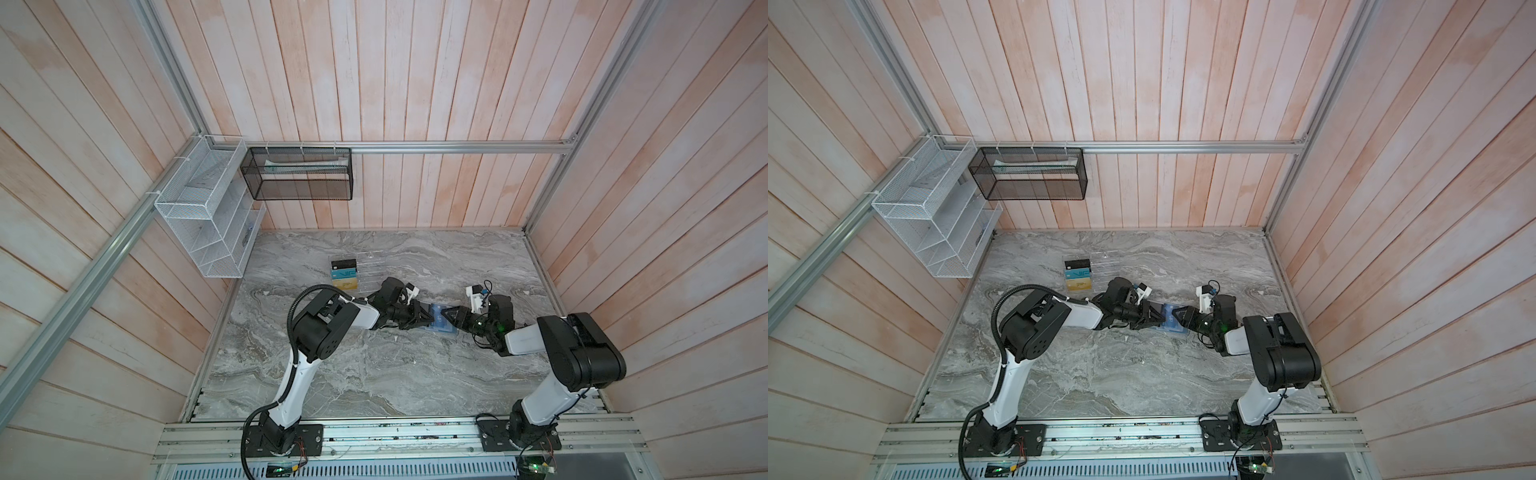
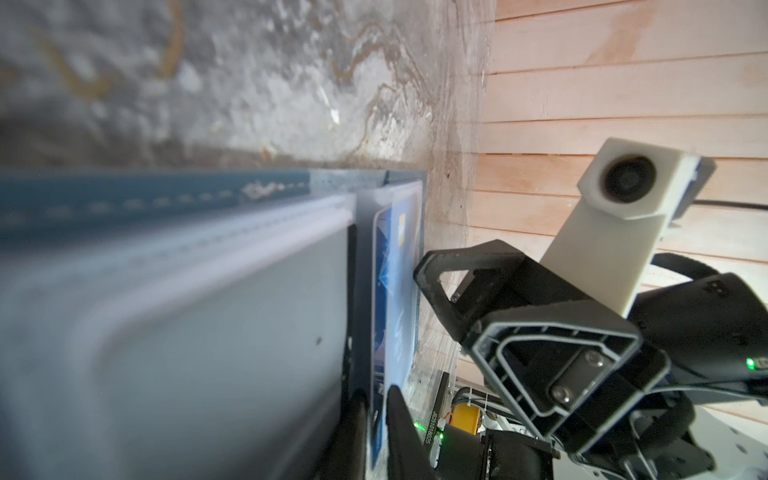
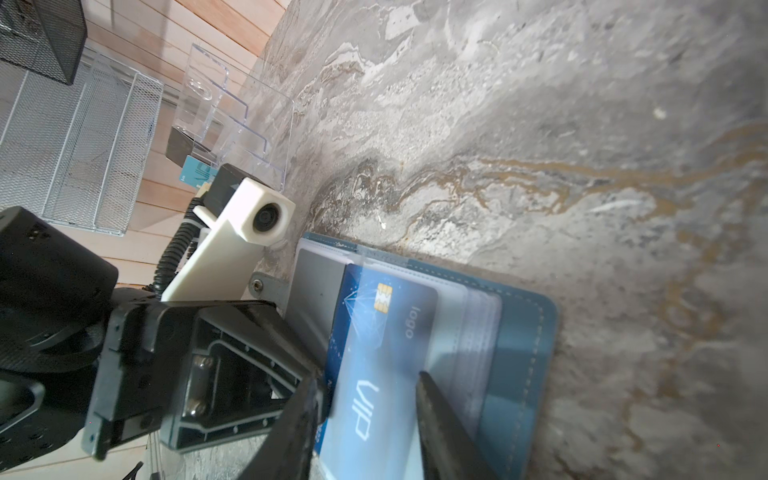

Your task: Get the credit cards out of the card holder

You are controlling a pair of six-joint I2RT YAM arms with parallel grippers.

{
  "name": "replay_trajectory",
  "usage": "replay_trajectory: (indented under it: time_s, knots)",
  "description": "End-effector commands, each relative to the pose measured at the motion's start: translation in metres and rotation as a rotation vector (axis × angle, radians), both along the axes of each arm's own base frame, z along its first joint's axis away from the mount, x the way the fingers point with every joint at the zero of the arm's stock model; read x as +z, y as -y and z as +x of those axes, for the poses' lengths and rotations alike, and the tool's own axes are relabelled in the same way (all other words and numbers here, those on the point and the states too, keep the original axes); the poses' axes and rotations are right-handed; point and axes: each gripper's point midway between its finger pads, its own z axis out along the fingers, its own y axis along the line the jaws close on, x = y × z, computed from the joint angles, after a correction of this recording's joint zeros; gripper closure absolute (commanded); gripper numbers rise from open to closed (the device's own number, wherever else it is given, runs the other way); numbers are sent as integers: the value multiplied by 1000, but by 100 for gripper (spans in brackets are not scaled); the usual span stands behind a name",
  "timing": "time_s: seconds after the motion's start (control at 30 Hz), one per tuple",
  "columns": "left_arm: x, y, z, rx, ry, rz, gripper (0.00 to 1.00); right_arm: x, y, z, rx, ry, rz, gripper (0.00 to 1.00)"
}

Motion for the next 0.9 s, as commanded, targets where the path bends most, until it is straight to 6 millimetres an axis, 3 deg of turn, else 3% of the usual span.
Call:
replay_trajectory:
  time_s: [0.0, 0.2, 0.87]
  knots:
    - [-20, -2, -9, -16, -17, 35, 89, -21, 2, -13, 0, -95, -9, 59]
    - [-16, 0, -9, -21, -5, 29, 100, -20, 1, -13, 2, -94, -7, 59]
    - [-9, -14, -5, -41, 107, 133, 100, -20, 2, -15, 4, -89, -12, 59]
